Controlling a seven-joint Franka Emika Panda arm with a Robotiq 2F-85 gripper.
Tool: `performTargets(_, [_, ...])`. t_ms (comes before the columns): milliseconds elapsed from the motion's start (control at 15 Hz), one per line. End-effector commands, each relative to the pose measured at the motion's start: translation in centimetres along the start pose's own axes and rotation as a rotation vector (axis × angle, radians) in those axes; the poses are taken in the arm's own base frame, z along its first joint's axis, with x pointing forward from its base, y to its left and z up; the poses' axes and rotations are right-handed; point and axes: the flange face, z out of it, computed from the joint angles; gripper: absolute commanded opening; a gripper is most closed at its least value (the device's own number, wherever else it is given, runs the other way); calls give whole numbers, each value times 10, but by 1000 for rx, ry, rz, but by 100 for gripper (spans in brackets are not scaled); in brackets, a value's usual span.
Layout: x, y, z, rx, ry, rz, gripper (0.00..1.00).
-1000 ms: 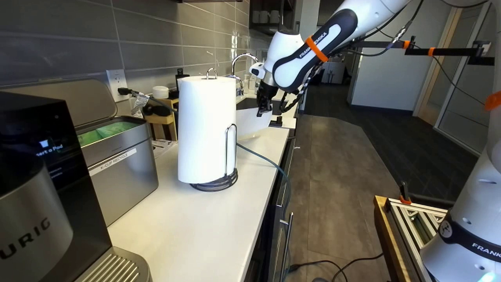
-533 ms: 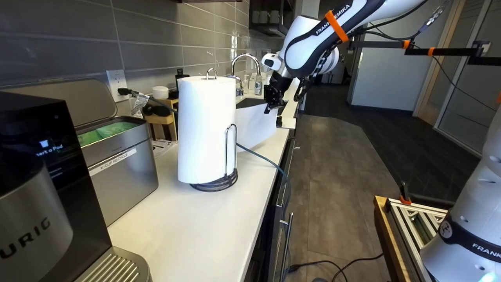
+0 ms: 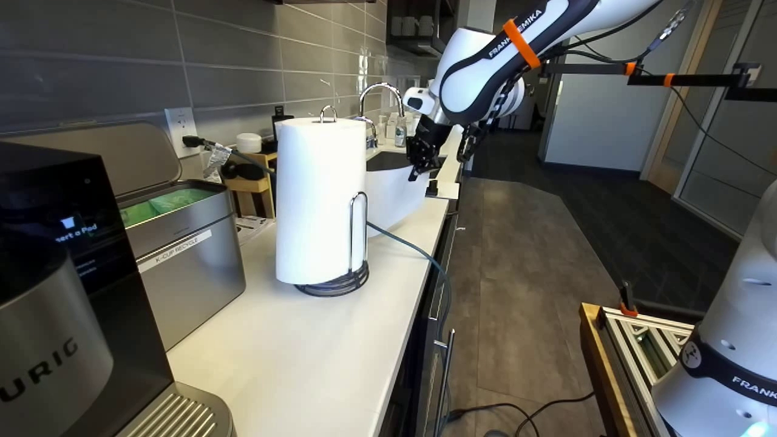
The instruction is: Move the paper towel to the left, then move the roll and holder to the right
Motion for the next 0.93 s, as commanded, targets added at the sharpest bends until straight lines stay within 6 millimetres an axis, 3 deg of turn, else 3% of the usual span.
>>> performTargets(0, [0, -52, -26, 33, 49, -187, 0])
performTargets(267, [-5, -106, -59, 80, 141, -379, 0])
performTargets(467, [-17, -135, -84, 99, 239, -513, 0])
performTargets(867, [11, -161, -124, 96, 483, -652, 0])
